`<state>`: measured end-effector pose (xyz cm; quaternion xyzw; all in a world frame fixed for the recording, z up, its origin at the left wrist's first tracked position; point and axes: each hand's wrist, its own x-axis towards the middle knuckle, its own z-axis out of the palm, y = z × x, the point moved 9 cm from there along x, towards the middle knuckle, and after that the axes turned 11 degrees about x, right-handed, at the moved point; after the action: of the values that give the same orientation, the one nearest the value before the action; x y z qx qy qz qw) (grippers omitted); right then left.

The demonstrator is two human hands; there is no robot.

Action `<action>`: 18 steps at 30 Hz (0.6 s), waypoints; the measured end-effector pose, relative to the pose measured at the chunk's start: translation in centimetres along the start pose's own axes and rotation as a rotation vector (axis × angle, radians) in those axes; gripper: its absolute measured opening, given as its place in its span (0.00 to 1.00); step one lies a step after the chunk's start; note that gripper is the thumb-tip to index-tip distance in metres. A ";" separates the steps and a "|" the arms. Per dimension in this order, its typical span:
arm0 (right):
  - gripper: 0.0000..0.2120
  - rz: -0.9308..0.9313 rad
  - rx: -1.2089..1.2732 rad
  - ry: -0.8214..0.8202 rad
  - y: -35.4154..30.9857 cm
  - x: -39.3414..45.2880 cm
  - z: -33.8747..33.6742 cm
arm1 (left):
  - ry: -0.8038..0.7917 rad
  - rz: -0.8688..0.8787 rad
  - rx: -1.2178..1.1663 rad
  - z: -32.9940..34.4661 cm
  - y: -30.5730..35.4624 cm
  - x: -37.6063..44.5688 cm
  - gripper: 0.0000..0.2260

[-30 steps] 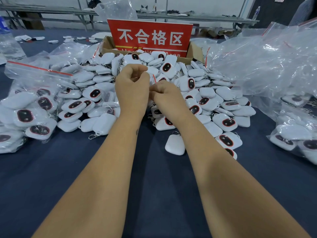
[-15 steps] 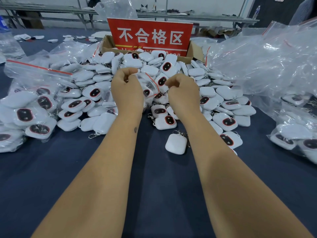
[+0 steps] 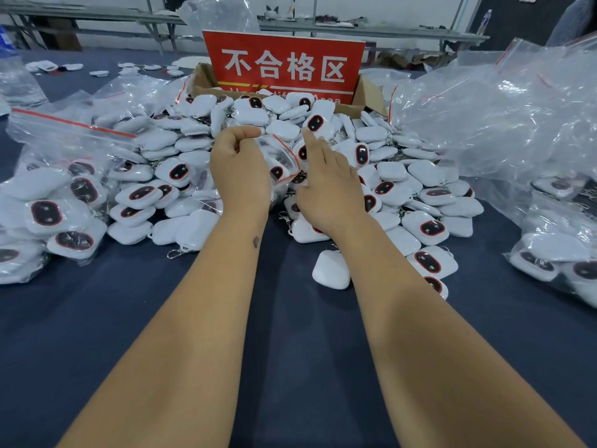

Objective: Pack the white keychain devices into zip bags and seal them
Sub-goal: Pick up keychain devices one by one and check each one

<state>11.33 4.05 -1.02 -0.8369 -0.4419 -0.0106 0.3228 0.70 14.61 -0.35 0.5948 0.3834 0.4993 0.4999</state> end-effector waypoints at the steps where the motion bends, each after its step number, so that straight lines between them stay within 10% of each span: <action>1: 0.37 -0.005 -0.025 -0.017 0.1 0.1 0.3 | -0.011 -0.001 -0.002 0.1 0.0 0.0 0.16; 11: 0.26 0.051 -0.171 -0.137 1.2 0.7 1.8 | -0.072 0.025 0.025 0.8 0.0 0.1 0.16; 18: 0.24 0.059 0.028 0.088 0.8 0.5 -0.4 | -0.077 0.032 0.037 0.9 -0.2 0.2 0.16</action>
<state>12.37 3.86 -0.97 -0.8438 -0.4024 -0.0315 0.3538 1.60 14.69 -0.49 0.6289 0.3633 0.4769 0.4951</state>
